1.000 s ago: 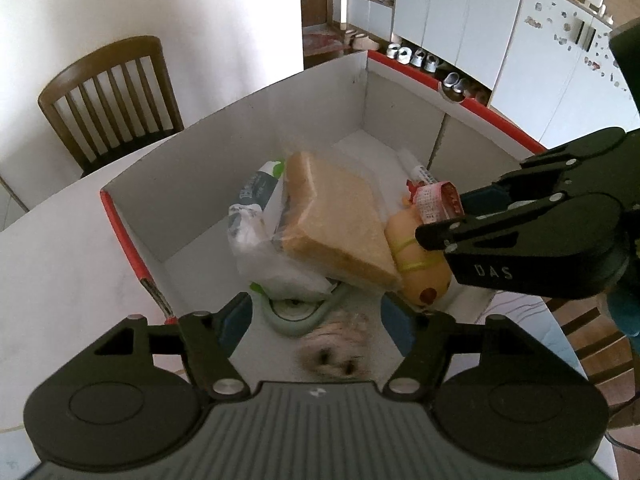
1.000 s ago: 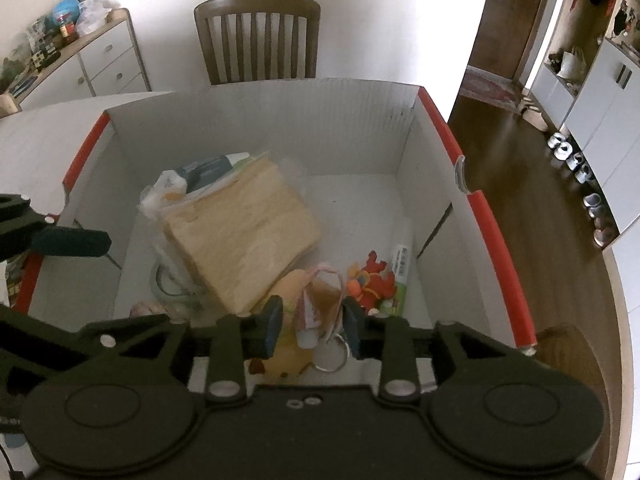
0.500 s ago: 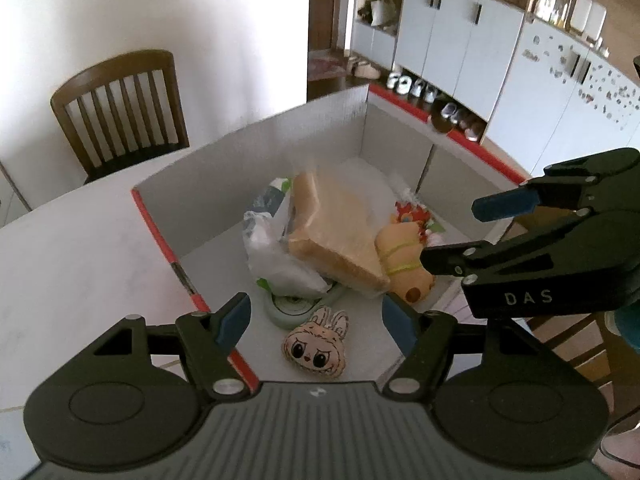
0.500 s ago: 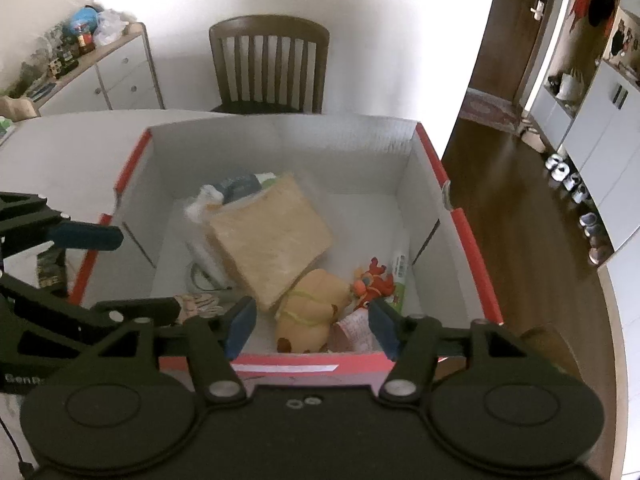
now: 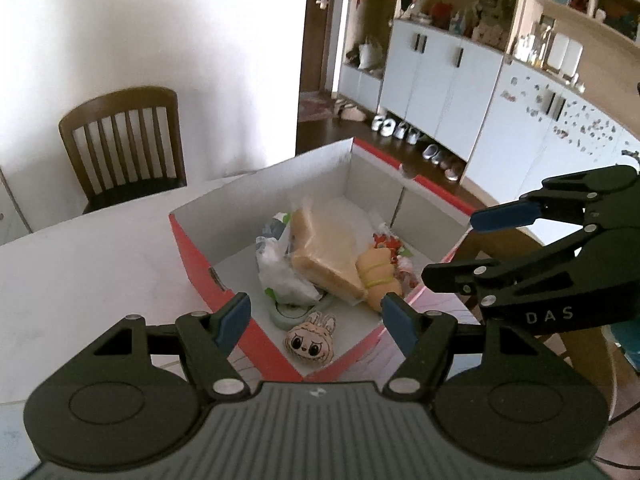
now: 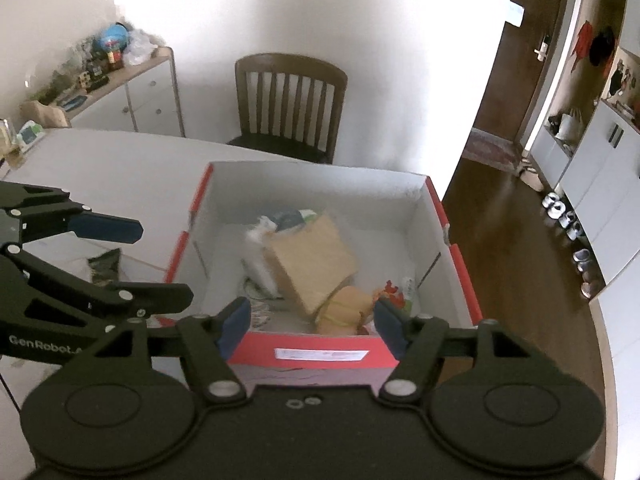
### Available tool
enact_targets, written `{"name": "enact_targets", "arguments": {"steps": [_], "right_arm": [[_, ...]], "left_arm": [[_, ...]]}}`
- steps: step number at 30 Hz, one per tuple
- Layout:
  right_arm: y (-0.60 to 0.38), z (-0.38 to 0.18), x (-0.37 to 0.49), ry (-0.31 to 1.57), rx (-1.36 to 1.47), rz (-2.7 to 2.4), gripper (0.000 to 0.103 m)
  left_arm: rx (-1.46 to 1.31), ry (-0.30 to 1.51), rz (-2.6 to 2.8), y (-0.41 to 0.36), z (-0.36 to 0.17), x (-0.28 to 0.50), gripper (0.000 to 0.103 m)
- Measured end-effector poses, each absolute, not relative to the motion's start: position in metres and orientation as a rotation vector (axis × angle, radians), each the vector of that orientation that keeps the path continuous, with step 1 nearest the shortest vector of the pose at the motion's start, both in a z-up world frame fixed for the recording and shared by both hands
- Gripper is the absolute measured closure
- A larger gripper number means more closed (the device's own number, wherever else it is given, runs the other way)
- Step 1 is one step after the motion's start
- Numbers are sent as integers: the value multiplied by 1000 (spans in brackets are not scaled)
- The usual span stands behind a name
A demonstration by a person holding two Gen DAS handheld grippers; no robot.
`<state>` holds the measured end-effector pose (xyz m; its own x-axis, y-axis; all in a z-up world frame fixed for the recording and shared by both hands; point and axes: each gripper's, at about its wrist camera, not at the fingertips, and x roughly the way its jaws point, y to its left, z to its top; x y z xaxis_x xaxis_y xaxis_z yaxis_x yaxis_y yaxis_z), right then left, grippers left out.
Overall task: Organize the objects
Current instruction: 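Lift both tools out of the box and move back toward the placemat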
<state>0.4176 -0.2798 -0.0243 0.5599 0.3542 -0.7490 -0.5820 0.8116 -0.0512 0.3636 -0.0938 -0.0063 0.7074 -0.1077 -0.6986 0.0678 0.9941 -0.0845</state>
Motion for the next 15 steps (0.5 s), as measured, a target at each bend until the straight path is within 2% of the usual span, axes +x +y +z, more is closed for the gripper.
{"name": "enact_targets", "arguments": {"steps": [12, 14, 15], "right_arm": [[-253, 3, 369, 766, -266, 599, 35], [-247, 5, 361, 763, -255, 601, 32], [-244, 6, 357, 761, -248, 602, 31]], "left_arm": [[-93, 721, -143, -62, 21, 305, 31], [-94, 719, -143, -53, 23, 296, 31], [-93, 718, -141, -48, 23, 291, 26]]}}
